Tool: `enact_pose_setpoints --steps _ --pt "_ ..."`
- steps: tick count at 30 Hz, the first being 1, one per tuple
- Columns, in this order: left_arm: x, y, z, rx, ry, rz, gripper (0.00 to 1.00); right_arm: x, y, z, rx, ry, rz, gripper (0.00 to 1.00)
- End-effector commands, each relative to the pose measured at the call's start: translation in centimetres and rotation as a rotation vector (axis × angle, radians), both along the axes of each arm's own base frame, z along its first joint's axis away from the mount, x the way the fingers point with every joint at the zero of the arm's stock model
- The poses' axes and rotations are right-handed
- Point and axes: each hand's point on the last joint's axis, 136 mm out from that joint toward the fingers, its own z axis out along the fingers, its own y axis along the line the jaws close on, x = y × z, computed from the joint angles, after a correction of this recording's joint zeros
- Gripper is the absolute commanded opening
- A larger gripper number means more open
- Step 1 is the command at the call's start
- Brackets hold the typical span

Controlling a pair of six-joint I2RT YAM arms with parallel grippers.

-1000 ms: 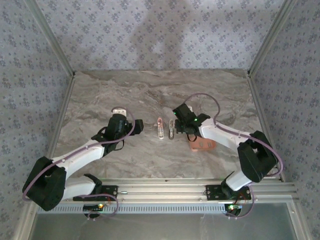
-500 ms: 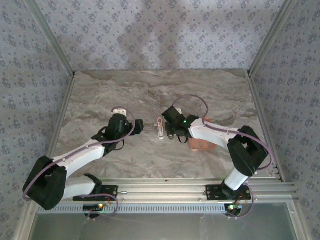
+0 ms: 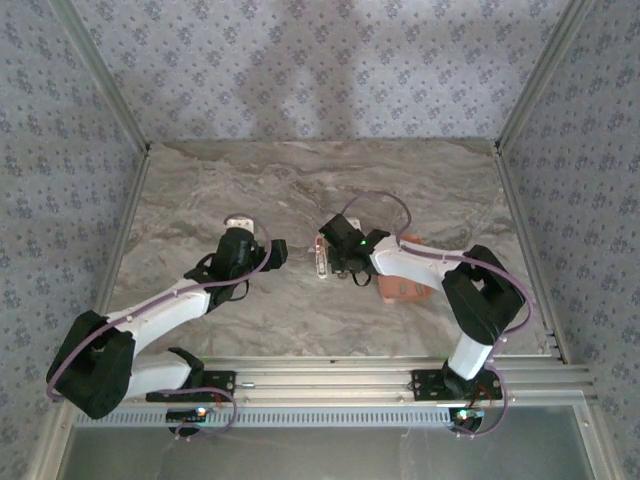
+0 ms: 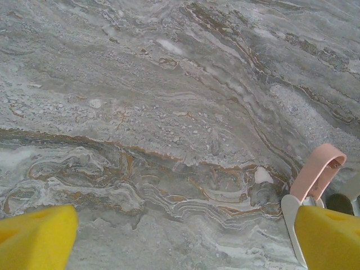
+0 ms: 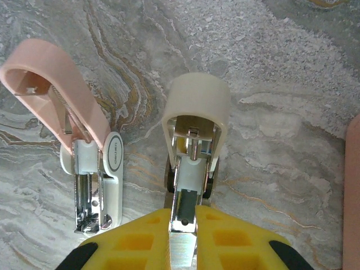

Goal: Load the staples into the stapler

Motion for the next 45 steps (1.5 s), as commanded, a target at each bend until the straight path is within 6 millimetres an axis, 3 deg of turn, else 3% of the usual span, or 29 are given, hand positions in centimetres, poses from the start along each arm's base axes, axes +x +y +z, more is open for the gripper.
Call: enact_pose_setpoints --steps 1,28,45 --pt "0.4 0.1 0.2 0.006 -0.022 0.0 0.98 0.4 0.2 0.3 0.0 -0.004 -0.015 0.15" --pt "0.5 0.1 0.1 0.021 -0.023 -0.004 0.99 1.4 0.1 -0.8 -0.004 -0.011 -0.025 0.14" --pt "0.4 0.1 -0.1 0.023 -0.017 -0.007 0.99 0.4 0.0 -1.4 -0.053 0.0 -0.009 0.14"
